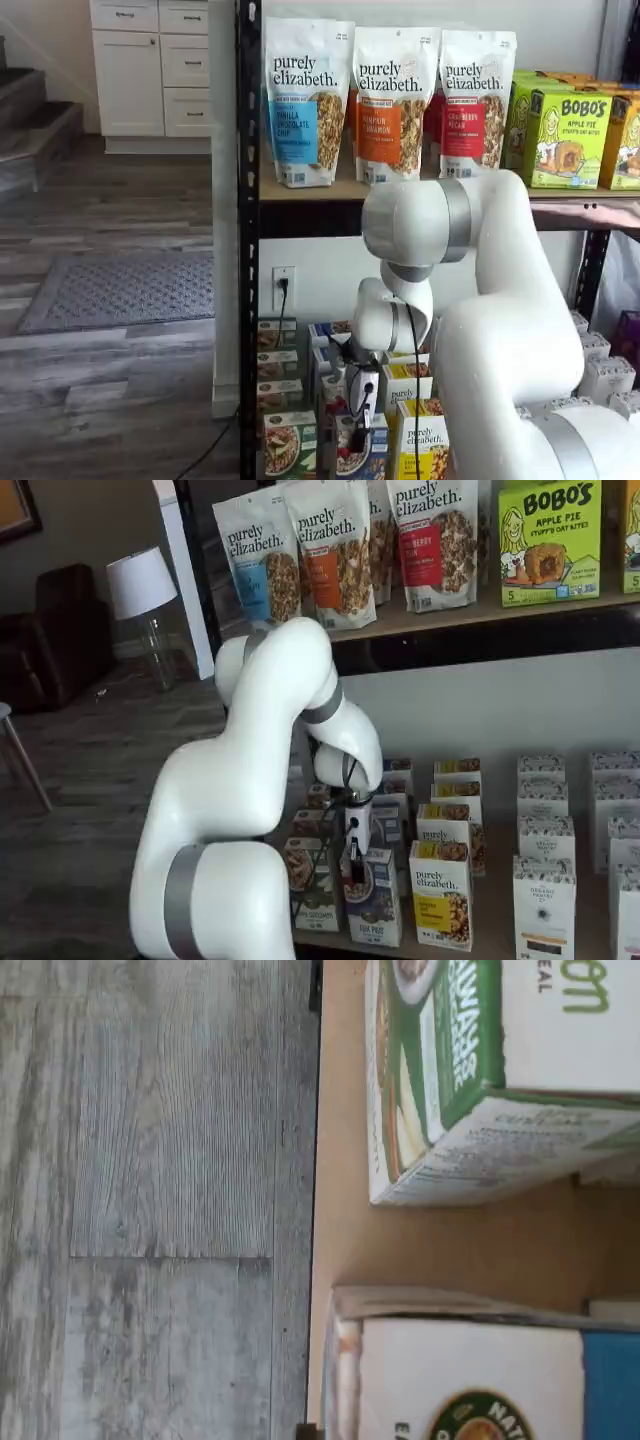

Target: Pick up the blue and white box that is on the bottom shelf, the second box from the left

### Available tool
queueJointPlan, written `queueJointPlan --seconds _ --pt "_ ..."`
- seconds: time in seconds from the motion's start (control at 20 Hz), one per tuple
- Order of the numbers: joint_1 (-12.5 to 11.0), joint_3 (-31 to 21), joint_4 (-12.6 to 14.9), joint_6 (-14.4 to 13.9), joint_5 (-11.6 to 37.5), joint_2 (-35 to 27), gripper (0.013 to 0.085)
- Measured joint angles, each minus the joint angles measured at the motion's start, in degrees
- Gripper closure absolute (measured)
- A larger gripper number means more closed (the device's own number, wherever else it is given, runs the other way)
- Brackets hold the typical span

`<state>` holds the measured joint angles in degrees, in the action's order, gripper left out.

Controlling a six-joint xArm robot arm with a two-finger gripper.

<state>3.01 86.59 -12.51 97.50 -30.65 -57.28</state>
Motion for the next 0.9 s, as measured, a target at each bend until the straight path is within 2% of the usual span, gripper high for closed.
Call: queueJointPlan --seconds 0.15,0.25,0.3,0.35,0.6,0.9 --pt "0.08 -0.21 -0.45 0.31 0.02 0.17 0.0370" --pt "0.14 -0.39 -0.57 0.36 0.03 0.30 0.0450" --pt "0.16 -0.46 -0.59 0.37 0.04 0.35 0.0450" --pt "0.20 -0.62 -0.63 0.37 0.11 0.45 0.0490" --pt "0.39 -1.00 1.51 -1.68 -0.41 0.80 0.0490" --pt "0.70 -3.77 0.14 -0.66 1.06 2.44 0.0490"
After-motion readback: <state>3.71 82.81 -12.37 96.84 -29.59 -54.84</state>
